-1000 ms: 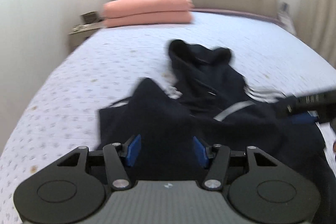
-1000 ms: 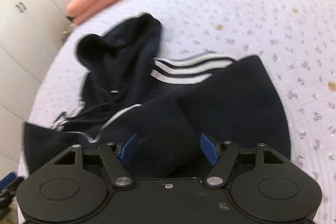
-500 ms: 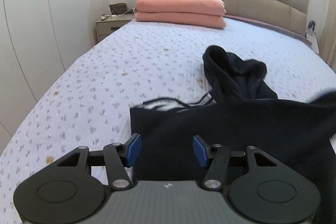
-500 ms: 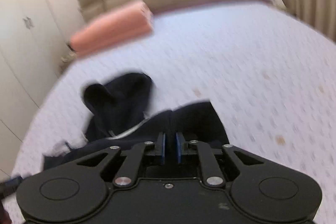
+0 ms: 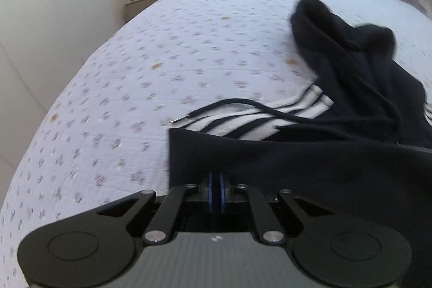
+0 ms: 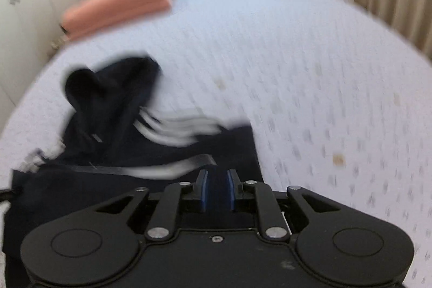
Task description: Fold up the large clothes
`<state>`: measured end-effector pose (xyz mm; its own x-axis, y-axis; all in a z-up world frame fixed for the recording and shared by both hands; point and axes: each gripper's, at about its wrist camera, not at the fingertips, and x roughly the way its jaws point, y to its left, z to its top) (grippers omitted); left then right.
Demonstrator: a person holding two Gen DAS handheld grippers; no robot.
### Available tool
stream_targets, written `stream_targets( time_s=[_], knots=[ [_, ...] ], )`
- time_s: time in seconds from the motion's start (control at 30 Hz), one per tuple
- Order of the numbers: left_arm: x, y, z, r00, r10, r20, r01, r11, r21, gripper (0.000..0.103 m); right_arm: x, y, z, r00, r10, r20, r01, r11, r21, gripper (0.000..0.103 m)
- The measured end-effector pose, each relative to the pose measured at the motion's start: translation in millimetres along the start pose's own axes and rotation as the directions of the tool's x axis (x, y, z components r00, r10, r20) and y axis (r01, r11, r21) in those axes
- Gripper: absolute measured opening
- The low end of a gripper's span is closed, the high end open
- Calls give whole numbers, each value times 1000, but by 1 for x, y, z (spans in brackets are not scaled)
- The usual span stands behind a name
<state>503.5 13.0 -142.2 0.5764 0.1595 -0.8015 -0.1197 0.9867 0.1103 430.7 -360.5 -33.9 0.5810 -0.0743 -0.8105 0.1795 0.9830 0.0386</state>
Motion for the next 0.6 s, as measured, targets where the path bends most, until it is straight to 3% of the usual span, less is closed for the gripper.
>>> stream_targets(
  time_s=[0.07, 0.1, 0.17, 0.23, 0.33, 0.47, 0.53, 0.6],
  knots=[
    [-3, 7, -1, 1000, -27, 1, 27, 1000, -11, 7, 39, -12, -8, 984, -24, -179, 23, 1000, -5, 19],
    [-6, 8, -1, 999, -37, 4, 37, 999, -6, 9, 50, -14, -10, 976, -31, -217, 26, 999, -26, 18],
    [-12, 11, 2, 999, -41, 17, 41, 999, 3, 11, 43, -13, -1, 979, -31, -203, 19, 998, -64, 22],
    [-21, 12, 10, 997, -50, 56, 49, 999, 6, 11, 26, -11, 15, 986, -67, -152, 55, 995, -85, 43],
    [-34, 8, 37, 985, -93, 143, 93, 996, 5, 13, 0, -6, 45, 999, -39, -24, 37, 996, -81, 63],
    [-28, -18, 85, 958, -201, 204, 197, 980, 42, 25, 17, 24, 88, 995, 93, 47, -89, 991, -96, 63],
    [-13, -34, 109, 943, -262, 206, 258, 965, 49, 45, 38, 47, 105, 986, 144, 81, -134, 985, -112, 63],
    [11, -49, 133, 929, -319, 187, 317, 948, 42, 50, 61, 70, 121, 972, 196, 127, -180, 976, -126, 63]
  ],
)
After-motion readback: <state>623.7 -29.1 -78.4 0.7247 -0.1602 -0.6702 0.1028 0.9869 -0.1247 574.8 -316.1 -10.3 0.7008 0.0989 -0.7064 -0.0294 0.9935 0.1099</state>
